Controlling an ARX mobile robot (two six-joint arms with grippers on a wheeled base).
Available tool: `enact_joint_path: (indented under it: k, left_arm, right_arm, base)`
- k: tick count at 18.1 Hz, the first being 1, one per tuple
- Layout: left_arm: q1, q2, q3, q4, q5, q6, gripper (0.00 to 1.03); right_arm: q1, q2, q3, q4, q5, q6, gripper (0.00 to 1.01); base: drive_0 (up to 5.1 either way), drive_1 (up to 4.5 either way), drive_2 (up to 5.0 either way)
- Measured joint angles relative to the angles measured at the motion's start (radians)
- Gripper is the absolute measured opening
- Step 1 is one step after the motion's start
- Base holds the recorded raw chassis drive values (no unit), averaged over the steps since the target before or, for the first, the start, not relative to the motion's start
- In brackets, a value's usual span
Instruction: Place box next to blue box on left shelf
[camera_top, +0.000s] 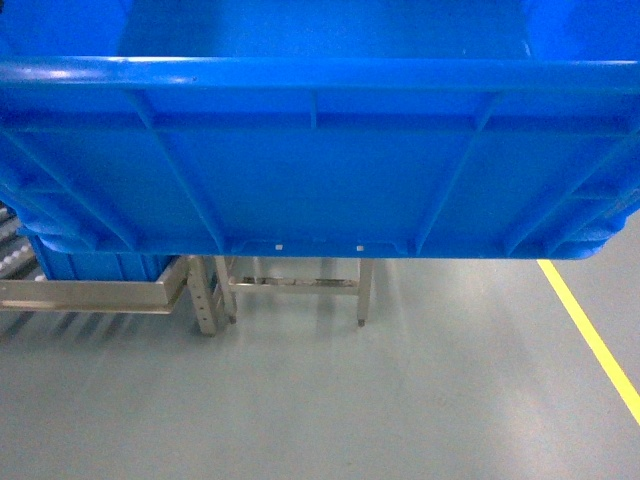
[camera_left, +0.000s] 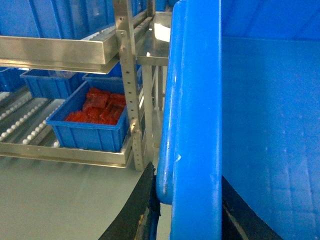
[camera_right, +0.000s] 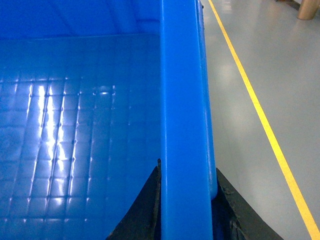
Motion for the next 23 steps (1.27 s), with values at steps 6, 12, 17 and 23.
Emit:
enact_joint_path:
  k: [6, 12, 17, 23]
  left_arm:
    - [0.000, 0.000, 0.000, -0.002, 0.000, 0.001, 0.19]
    - [0.000, 0.002, -0.002, 0.002, 0.000, -0.004, 0.19]
    - [-0.002, 0.002, -0.002, -0.003, 0.000, -0.001, 0.19]
    - [-0.002, 0.002, -0.002, 0.002, 0.000, -0.002, 0.19]
  right_arm:
    - [0.000, 0.000, 0.000, -0.005, 0.000, 0.000, 0.20]
    - [0.000, 0.004, 0.000, 0.002, -0.002, 0.000, 0.19]
    - [-0.001, 0.003, 0.000, -0.001, 0.001, 0.000, 0.19]
    - [-0.001, 0.003, 0.000, -0.003, 0.001, 0.000, 0.19]
  base:
    - [0.0, 4.30, -4.3]
    - [-1.6, 1.27, 0.4]
    - [-4.7, 1.70, 3.5]
    - [-4.9, 1.52, 3.3]
